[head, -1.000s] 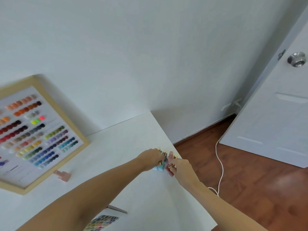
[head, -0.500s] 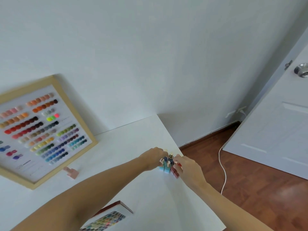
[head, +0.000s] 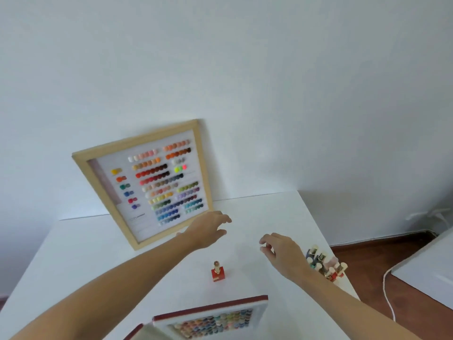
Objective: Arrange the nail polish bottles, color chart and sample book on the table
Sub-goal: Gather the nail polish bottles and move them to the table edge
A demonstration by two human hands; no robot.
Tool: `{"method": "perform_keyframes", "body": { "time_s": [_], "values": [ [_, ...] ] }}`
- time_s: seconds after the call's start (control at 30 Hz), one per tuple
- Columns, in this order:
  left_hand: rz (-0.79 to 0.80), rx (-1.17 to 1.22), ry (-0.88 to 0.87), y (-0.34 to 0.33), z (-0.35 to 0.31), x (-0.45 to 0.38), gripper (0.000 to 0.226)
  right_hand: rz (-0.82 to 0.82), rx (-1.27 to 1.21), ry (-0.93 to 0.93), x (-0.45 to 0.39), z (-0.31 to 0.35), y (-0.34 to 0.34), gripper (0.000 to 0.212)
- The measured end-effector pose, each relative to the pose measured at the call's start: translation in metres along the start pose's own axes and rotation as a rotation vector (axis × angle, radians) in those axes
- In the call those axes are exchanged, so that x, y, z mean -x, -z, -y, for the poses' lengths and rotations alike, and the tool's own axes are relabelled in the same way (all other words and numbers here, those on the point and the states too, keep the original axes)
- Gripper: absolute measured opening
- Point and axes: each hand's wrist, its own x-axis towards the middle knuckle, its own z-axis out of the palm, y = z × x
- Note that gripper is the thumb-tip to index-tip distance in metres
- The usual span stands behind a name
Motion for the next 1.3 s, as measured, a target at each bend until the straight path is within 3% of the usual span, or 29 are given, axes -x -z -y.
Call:
{"method": "perform_keyframes", "body": {
  "time_s": [0.23,0.4,0.53,0.97,1.3],
  "values": [
    [-0.020,0.011,0.215,-0.001,0.094,0.053,0.038,0.319,-0.004,0.163,-0.032,0.055,-0.046,0.025],
    [-0.003,0.015,0.214,-0.019,0.128,0.065,0.044,0.516,-0.034,0.170,-0.044,0.073,-0.069,0.039],
    [0.000,0.065,0.203,-0.034,0.138,0.058,0.043,0.574,-0.012,0.170,-0.047,0.078,-0.079,0.042],
    [0.006,0.034,0.237,-0.052,0.138,0.035,0.022,0.473,0.004,0.165,-0.043,0.057,-0.087,0.019],
    [0.065,-0.010,0.076,-0.051,0.073,0.008,0.030,0.223,-0.055,-0.025,-0.010,0.016,-0.055,0.014]
  ]
}}
